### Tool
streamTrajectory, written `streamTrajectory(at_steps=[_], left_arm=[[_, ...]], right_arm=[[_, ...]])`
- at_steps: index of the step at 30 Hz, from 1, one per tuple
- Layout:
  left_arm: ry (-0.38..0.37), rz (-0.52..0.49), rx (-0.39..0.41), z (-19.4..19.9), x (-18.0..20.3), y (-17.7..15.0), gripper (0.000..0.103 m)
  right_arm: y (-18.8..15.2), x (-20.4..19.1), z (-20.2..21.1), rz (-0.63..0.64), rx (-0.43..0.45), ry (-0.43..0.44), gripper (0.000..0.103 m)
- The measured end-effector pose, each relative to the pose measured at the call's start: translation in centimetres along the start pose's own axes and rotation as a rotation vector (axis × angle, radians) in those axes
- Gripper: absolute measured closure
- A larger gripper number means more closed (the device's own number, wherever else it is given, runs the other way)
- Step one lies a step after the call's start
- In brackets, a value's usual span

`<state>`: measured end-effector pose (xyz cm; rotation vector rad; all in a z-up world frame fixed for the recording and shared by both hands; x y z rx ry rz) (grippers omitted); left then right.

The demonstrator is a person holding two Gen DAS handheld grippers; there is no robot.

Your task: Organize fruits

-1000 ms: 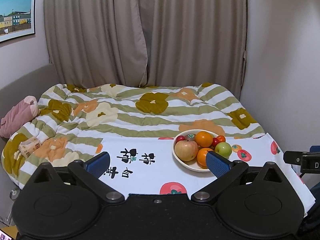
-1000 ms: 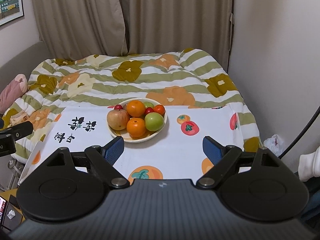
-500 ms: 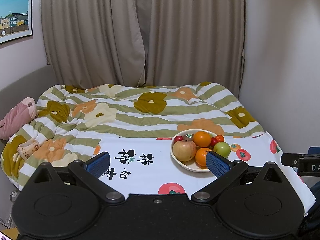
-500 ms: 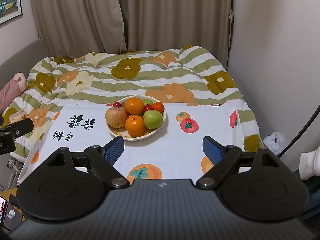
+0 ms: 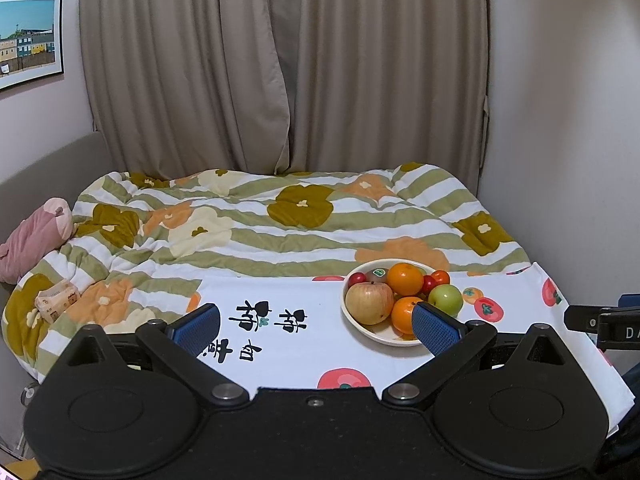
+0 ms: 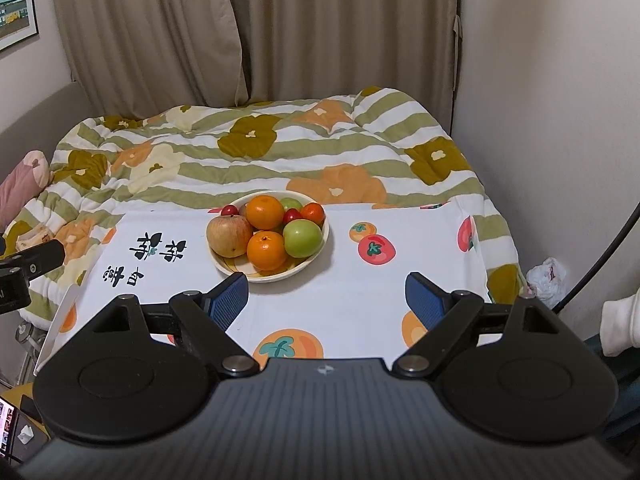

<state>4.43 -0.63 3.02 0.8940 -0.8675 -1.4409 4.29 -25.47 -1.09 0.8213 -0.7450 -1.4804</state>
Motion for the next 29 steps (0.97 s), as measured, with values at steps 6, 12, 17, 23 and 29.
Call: streamTrajectory(at_steps=[6, 12, 17, 23, 29], left_arm=[[-0.009, 0.002, -0.001, -0.3, 0.0, 0.1, 0.0], [-0.018, 0.004, -0.004, -0.3, -0.2, 0.1, 0.0], [-0.008, -0.006, -0.004, -0.4, 0.0, 0.1, 0.0], [-0.006, -0.013, 0.0, -0.4, 0.2, 0.2, 0.0], [-0.001, -0.024, -0.005, -0.8, 0.6, 0.4, 0.0]], right_arm=[[0.1, 0.1, -0.1, 0.0, 0.0, -0.001, 0.002], [0.0, 0.1, -0.1, -0.002, -0.001, 0.0, 0.002], [0.1, 0.1, -0.2, -0.003, -0.002, 0.002, 0.002], [-0.1, 0.1, -0.7, -0.004, -0.01, 0.009, 0.002], [-0.1, 0.3, -1.4, -0.01, -0.026, 0.018, 0.002]])
Point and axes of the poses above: each gripper's, at about its wrist camera, not at the fingertips, and z roughly against the way its jaws point, x to its right, y to its top, the point moved 4 cm from there along -z, roughly the way its jaws point, and after that the axes turned 7 degrees about x, right-handed, at the moved point
